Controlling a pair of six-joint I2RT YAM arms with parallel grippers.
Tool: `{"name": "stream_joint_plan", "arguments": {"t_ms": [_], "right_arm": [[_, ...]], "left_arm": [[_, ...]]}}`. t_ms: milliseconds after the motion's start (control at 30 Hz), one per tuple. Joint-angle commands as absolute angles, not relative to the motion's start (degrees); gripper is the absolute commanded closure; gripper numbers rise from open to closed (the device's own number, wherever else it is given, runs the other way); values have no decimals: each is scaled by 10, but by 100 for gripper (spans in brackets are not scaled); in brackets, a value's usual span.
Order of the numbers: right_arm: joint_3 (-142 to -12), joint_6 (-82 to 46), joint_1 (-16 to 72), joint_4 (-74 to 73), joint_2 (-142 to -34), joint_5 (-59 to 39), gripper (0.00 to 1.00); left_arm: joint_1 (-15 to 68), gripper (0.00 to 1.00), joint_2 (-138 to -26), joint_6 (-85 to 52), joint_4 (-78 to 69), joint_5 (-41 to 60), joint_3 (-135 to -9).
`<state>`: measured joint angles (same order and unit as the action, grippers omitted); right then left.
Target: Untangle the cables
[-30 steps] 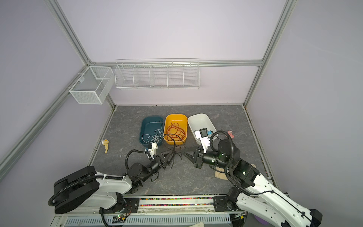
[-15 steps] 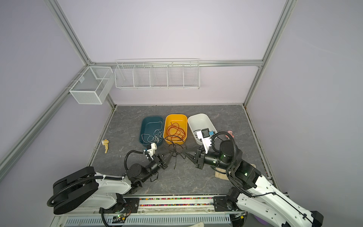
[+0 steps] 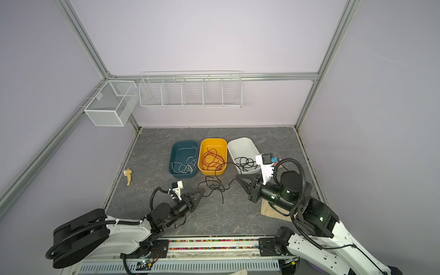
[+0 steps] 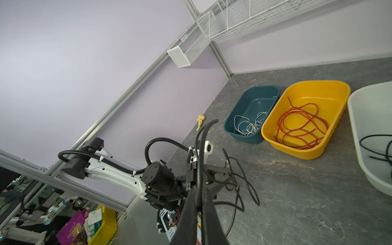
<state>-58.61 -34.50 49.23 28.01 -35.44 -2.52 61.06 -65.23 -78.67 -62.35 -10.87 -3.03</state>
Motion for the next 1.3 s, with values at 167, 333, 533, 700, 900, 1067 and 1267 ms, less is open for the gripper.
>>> {"name": "stream_joint_plan", "arguments": {"t_ms": [167, 333, 533, 700, 900, 1067, 1267], "right_arm": [[-648, -294, 494, 361, -350, 55, 93], [-685, -276, 494, 397, -357, 90, 93], [-717, -257, 494, 432, -359, 128, 93], [-731, -245, 494, 463, -365, 154, 93], [-732, -234, 494, 482, -360, 186, 93], [-723, -233, 495, 484, -358, 188, 93], [-719, -231, 494, 485, -360, 193, 94]], "left_arm": [[599, 100, -366, -736, -131, -191, -76], [557, 100, -263, -740, 11, -171, -72], [548, 100, -274, -718, 54, -175, -80], [545, 100, -355, -671, 50, -166, -129], [544, 100, -402, -626, 91, -176, -186], [544, 100, -401, -571, 136, -188, -211], [544, 100, -409, -516, 154, -179, -222]]}}
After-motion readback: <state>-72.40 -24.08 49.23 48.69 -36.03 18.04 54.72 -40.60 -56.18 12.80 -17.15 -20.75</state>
